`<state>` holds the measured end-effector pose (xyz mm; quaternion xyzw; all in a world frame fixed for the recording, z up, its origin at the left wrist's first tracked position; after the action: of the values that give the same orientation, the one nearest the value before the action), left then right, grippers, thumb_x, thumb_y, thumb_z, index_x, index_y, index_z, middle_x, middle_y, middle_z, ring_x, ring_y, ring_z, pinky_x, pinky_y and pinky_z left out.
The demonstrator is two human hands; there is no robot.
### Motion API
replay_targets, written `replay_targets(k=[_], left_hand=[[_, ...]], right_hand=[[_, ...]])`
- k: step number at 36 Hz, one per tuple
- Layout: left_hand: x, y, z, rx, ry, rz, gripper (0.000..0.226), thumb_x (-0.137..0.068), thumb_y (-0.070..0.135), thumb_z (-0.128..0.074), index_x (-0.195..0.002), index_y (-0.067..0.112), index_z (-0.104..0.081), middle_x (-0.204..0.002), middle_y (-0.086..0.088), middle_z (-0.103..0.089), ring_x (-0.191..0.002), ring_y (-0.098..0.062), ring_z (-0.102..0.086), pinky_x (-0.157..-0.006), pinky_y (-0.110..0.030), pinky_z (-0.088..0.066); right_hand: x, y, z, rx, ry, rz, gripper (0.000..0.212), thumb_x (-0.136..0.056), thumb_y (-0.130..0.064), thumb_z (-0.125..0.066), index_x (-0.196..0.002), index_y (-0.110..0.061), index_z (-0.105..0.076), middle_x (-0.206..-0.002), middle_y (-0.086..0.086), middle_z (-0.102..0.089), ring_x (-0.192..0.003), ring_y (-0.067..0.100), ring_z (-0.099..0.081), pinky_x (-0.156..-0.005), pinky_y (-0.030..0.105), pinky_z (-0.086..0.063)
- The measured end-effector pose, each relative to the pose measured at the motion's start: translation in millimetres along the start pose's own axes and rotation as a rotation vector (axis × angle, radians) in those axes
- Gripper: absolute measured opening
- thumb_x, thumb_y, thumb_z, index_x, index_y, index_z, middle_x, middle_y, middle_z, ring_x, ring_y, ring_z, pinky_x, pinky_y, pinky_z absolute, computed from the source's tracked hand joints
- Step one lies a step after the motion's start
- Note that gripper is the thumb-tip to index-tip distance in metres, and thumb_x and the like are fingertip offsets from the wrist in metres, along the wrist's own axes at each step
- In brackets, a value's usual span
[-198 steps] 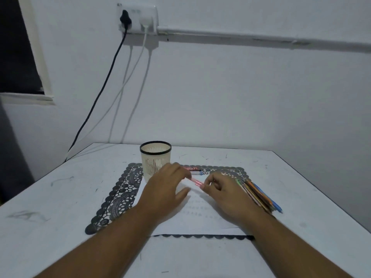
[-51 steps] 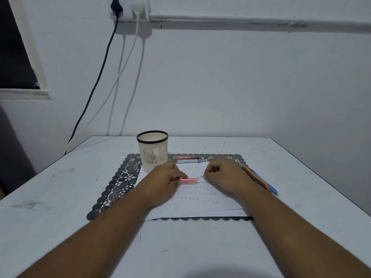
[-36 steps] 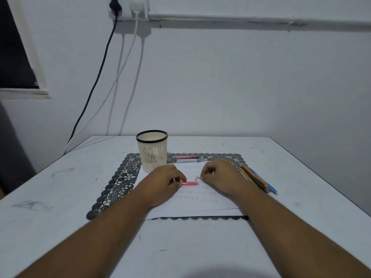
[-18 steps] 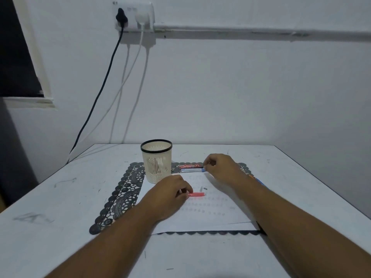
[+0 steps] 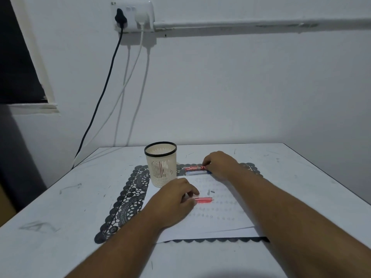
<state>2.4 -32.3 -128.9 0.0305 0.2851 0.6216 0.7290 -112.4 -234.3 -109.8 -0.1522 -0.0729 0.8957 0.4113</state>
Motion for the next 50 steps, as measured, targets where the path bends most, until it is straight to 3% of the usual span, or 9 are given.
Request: replay_targets(k=[10, 16, 20, 24, 29, 33, 38, 46, 50], left_hand=[[2.2, 0.5, 3.2, 0.034, 0.048, 0.015, 0.023, -0.094, 0.029, -0.064, -0.115, 0.028, -0.073, -0.100, 0.020, -0.059, -0.098, 0.001, -0.054, -0.081, -0.019, -0.047], [3.1, 2.4, 7.2, 0.030, 0.101, 0.024, 0.032, -0.093, 0.042, -0.052, -0.115, 0.029, -0.071, -0.101, 0.021, -0.058, -0.102, 0.002, -0.051, -0.085, -0.022, -0.044], [3.0, 4.3, 10.3, 0.012, 0.269, 0.012, 0.017, -0.093, 0.031, -0.062, -0.109, 0.033, -0.067, -0.100, 0.022, -0.054, -0.102, -0.002, -0.052, -0.081, -0.024, -0.042], [2.8, 4.3, 17.4, -0.063, 0.395, -0.013, 0.028, -0.090, 0.014, -0.069, -0.114, 0.029, -0.065, -0.109, 0.014, -0.053, -0.103, -0.004, -0.051, -0.084, -0.026, -0.043], [2.3, 6.9, 22.7, -0.208, 0.454, -0.035, 0.043, -0.082, 0.014, -0.079, -0.123, 0.022, -0.068, -0.118, 0.004, -0.056, -0.109, -0.018, -0.050, -0.085, -0.033, -0.047], [2.1, 8.6, 21.3, -0.306, 0.451, -0.064, 0.042, -0.079, 0.020, -0.083, -0.120, 0.024, -0.071, -0.115, 0.004, -0.062, -0.104, -0.022, -0.053, -0.081, -0.039, -0.050], [0.8, 9.7, 19.7, -0.348, 0.427, -0.091, 0.023, -0.080, 0.024, -0.084, -0.100, 0.028, -0.074, -0.099, 0.011, -0.068, -0.090, -0.020, -0.056, -0.072, -0.035, -0.046], [1.5, 9.1, 18.2, -0.321, 0.393, -0.099, 0.021, -0.090, 0.022, -0.074, -0.111, 0.025, -0.070, -0.104, 0.009, -0.066, -0.095, -0.019, -0.055, -0.075, -0.038, -0.049], [1.2, 10.8, 18.4, -0.302, 0.398, -0.091, 0.021, -0.093, 0.021, -0.070, -0.114, 0.022, -0.070, -0.104, 0.005, -0.065, -0.092, -0.021, -0.059, -0.075, -0.041, -0.051]], right_hand=[[14.5, 4.0, 1.4, -0.329, 0.102, -0.031, 0.023, -0.085, -0.005, -0.065, -0.077, -0.026, -0.065, -0.074, -0.008, -0.068, -0.065, 0.005, -0.062, -0.066, 0.037, -0.053], [41.0, -7.6, 18.5, -0.861, 0.245, -0.097, 0.004, -0.091, 0.007, -0.068, -0.094, 0.004, -0.069, -0.069, 0.003, -0.048, -0.044, -0.002, -0.044, -0.045, 0.012, -0.037], [53.9, -8.5, 27.2, -0.779, 0.205, -0.052, 0.004, -0.093, -0.014, -0.074, -0.091, -0.016, -0.072, -0.068, -0.004, -0.057, -0.059, 0.006, -0.049, -0.060, 0.025, -0.037], [75.6, -13.1, 28.9, -0.735, 0.142, 0.001, 0.003, -0.097, -0.021, -0.070, -0.094, -0.023, -0.070, -0.075, -0.007, -0.071, -0.061, 0.003, -0.053, -0.064, 0.029, -0.037], [101.5, -24.7, 25.8, -0.716, 0.107, 0.041, 0.011, -0.095, -0.019, -0.069, -0.091, -0.029, -0.070, -0.082, -0.004, -0.076, -0.088, 0.025, -0.069, -0.080, 0.042, -0.052], [115.6, -34.2, 26.6, -0.799, 0.087, 0.070, 0.010, -0.098, -0.016, -0.069, -0.093, -0.024, -0.072, -0.084, 0.001, -0.074, -0.080, 0.017, -0.068, -0.066, 0.023, -0.052], [120.8, -40.7, 23.1, -0.845, 0.048, 0.093, 0.012, -0.096, -0.014, -0.068, -0.091, -0.023, -0.073, -0.086, 0.005, -0.073, -0.080, 0.019, -0.066, -0.074, 0.028, -0.050], [122.9, -39.9, 25.1, -1.084, 0.070, 0.057, 0.006, -0.097, -0.013, -0.071, -0.101, -0.009, -0.074, -0.088, 0.009, -0.074, -0.075, 0.003, -0.064, -0.065, 0.011, -0.047], [124.2, -35.4, 28.7, -1.095, 0.052, 0.094, 0.017, -0.091, -0.009, -0.077, -0.105, -0.019, -0.078, -0.098, 0.016, -0.072, -0.084, 0.008, -0.065, -0.073, 0.014, -0.051]])
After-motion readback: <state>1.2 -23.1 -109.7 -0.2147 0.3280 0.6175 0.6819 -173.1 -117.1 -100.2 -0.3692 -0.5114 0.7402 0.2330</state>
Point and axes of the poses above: each hand's wrist, its own x-axis away from the middle knuckle, its own z-axis out of the back of the hand, y = z × x, the point moved 3 cm from there along -x, towards the middle knuckle
